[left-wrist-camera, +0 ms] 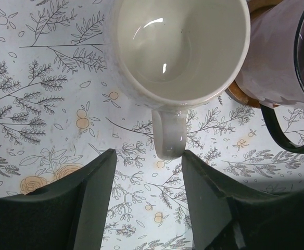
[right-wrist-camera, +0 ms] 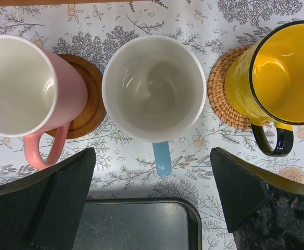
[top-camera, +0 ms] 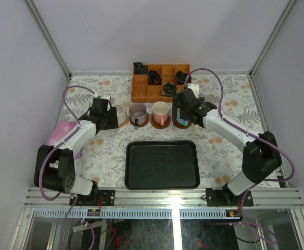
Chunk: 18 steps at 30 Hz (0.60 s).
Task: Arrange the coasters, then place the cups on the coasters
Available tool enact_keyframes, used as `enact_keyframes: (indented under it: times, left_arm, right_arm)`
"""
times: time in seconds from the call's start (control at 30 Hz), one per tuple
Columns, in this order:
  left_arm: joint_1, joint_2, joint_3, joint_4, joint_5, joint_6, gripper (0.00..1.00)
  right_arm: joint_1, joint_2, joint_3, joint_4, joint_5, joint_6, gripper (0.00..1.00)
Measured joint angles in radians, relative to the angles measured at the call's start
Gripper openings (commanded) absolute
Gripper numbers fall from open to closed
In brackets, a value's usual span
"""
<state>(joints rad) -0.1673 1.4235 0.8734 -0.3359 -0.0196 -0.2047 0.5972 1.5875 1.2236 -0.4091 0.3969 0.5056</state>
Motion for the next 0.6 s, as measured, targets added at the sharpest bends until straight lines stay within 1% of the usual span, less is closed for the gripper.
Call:
enact_keyframes:
  times: [0.6]
  left_arm:
    - [0.0,-0.028,0.0,-0.014,-0.032,0.0,0.58]
  right_arm:
    - [0.0,-0.003,-0.007,0.003,0.001,0.0,0.99]
